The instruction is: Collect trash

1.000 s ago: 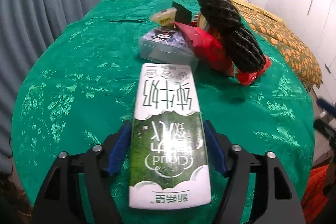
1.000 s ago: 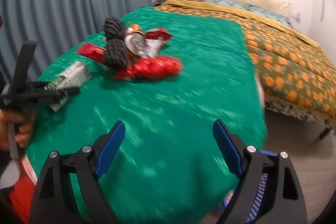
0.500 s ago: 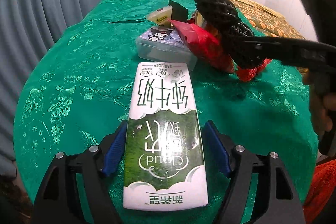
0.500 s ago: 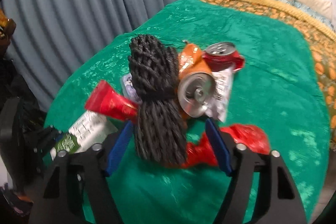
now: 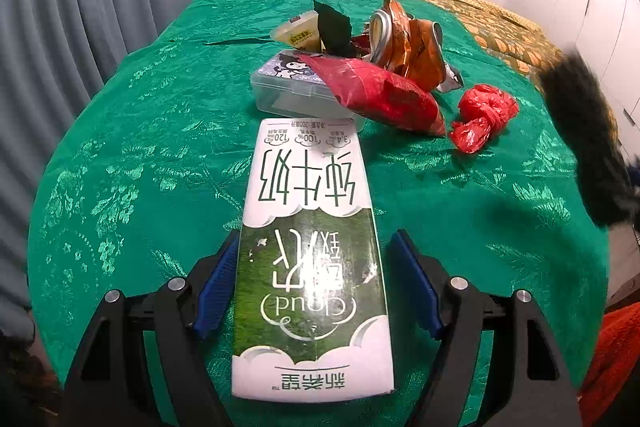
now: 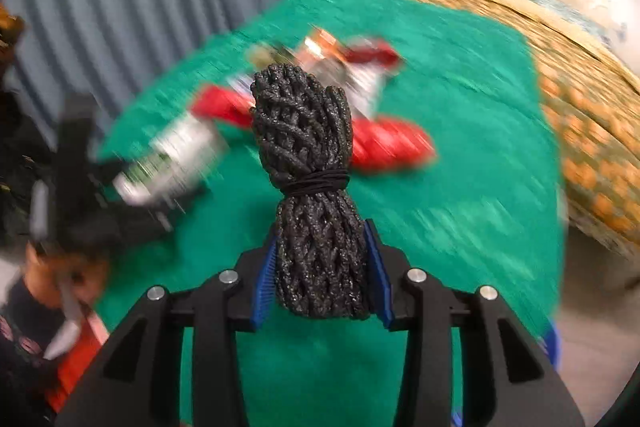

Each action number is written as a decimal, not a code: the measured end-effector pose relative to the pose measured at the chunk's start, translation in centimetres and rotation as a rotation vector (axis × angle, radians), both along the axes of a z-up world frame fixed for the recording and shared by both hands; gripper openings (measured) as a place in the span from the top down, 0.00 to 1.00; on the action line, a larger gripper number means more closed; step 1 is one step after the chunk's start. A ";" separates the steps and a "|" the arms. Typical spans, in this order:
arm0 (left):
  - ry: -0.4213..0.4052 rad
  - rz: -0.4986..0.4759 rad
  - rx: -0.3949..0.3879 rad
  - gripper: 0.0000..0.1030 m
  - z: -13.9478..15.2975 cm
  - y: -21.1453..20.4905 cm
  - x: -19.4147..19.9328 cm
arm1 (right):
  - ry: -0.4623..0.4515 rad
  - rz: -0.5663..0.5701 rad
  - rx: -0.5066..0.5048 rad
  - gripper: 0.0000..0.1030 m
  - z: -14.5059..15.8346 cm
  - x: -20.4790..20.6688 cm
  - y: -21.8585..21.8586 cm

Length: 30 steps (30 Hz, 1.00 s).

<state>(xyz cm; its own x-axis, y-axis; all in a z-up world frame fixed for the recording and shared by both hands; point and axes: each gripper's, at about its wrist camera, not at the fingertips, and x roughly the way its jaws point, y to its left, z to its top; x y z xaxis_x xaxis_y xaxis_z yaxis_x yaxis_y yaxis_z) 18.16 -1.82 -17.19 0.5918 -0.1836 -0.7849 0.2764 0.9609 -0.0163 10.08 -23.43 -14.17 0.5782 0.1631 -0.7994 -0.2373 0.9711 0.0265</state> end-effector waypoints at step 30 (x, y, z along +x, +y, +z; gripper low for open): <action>0.097 -0.090 0.036 0.09 1.8 0.1 0.5 | 0.049 -0.124 0.130 0.23 -0.7 0.5 -3.5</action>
